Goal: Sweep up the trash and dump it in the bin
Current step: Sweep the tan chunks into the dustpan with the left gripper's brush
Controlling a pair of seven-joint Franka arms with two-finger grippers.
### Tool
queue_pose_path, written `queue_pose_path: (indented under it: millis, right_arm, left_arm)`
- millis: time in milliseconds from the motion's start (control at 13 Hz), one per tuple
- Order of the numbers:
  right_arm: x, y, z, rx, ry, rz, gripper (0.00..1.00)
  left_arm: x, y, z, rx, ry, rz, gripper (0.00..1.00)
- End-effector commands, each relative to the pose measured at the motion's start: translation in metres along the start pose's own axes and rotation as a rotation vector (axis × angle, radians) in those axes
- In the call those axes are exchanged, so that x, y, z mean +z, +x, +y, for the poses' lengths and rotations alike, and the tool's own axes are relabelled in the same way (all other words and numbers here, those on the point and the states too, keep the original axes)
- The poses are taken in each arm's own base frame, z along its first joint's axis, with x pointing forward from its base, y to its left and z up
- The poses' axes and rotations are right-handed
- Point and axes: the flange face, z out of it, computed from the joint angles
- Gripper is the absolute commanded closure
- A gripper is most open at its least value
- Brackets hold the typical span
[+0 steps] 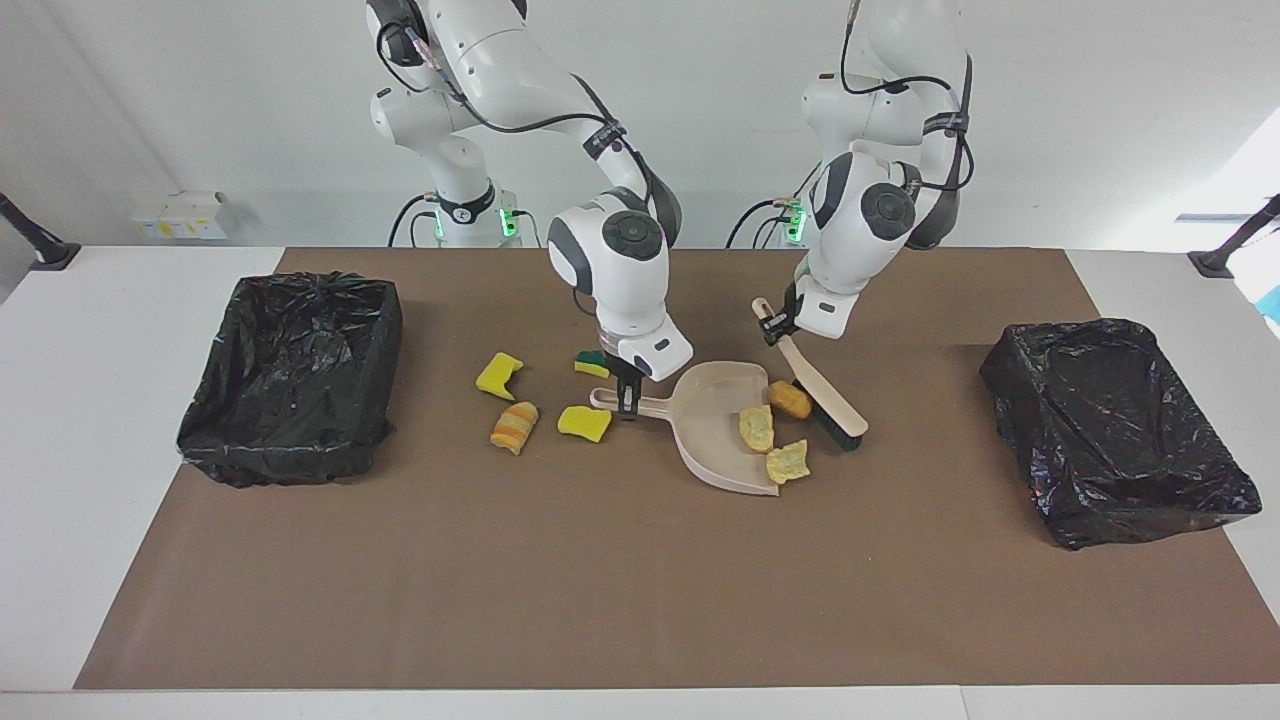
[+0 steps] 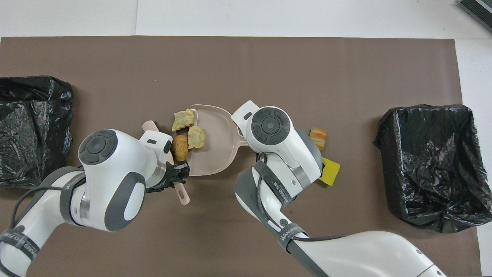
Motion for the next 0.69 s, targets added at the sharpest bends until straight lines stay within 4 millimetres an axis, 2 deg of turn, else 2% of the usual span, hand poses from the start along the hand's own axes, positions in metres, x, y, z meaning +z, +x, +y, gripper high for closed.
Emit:
queue_pose_path:
  millis: [0,154,231,308,385,538,615]
  right_arm:
    - [0.019,0.007,-0.007,0.055,0.0,0.007,1.0]
    - [0.024,0.022,-0.018,0.054,0.001,0.005,1.0]
    - [0.025,0.021,-0.017,0.064,0.001,0.005,1.0]
    - [0.024,0.022,-0.018,0.063,0.003,0.004,1.0]
    - [0.024,0.022,-0.018,0.063,0.004,0.002,1.0]
    - [0.021,0.018,-0.016,0.069,0.007,-0.004,1.0]
    - [0.021,0.017,-0.017,0.067,0.011,-0.012,1.0]
  left_arm:
    - [-0.008,-0.001,0.04,0.071,-0.01,-0.01,1.0]
    - [-0.027,-0.003,0.043,0.09,0.0,-0.01,1.0]
    - [-0.041,0.002,0.043,0.099,0.016,-0.023,1.0]
    - [-0.057,0.015,0.037,0.121,0.055,-0.027,1.0]
    - [-0.064,0.038,0.026,0.152,0.096,-0.041,1.0]
    - [-0.071,0.067,0.007,0.385,0.12,-0.013,1.0]
    - [-0.073,0.084,-0.009,0.478,0.108,-0.005,1.0]
